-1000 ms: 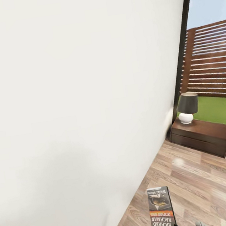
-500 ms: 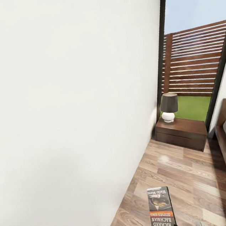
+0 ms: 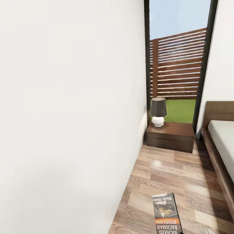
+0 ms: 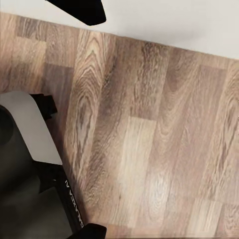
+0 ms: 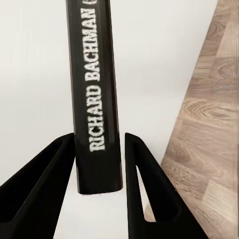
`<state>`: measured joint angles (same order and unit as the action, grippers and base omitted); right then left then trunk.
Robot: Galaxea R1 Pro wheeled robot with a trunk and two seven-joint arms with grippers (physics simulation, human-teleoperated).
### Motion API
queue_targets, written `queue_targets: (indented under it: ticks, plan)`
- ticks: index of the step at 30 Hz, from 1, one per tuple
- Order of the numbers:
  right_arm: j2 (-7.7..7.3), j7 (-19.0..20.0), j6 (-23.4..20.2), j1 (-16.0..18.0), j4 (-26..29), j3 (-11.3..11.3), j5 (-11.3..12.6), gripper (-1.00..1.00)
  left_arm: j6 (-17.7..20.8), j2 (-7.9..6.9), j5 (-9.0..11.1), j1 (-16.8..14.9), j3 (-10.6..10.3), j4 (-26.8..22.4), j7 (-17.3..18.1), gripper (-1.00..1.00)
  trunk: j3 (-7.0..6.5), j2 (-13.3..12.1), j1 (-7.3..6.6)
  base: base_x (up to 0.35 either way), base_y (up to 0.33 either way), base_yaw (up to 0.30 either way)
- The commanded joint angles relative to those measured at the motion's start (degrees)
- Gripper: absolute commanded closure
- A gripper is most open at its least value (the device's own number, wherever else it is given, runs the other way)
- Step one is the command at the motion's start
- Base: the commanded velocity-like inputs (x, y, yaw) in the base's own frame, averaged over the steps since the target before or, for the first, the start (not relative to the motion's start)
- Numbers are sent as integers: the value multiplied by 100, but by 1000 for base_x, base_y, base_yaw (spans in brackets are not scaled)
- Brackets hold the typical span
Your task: In the bedroom, move the book from the bed onto either nightstand, and place the two sandals side by side next to the bed.
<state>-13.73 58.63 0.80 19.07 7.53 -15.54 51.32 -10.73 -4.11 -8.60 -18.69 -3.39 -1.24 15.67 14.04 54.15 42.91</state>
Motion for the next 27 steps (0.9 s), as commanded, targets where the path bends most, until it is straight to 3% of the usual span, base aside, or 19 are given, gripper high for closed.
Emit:
queue_targets:
  ticks: [1,15,27]
  plan:
    - [-2,8,10,8,-2,-31,52,100,-34,-3,-27,-3,-30,1,-2,-100,7,5,1,1,0,-275]
    - [1,8,10,9,-2,-31,50,100,-34,-3,-27,-3,-30,1,-2,-100,7,5,1,4,0,-275]
    - [2,8,8,8,0,-31,53,100,-34,-3,-27,-3,-30,1,-2,-100,7,5,1,251,0,-275]
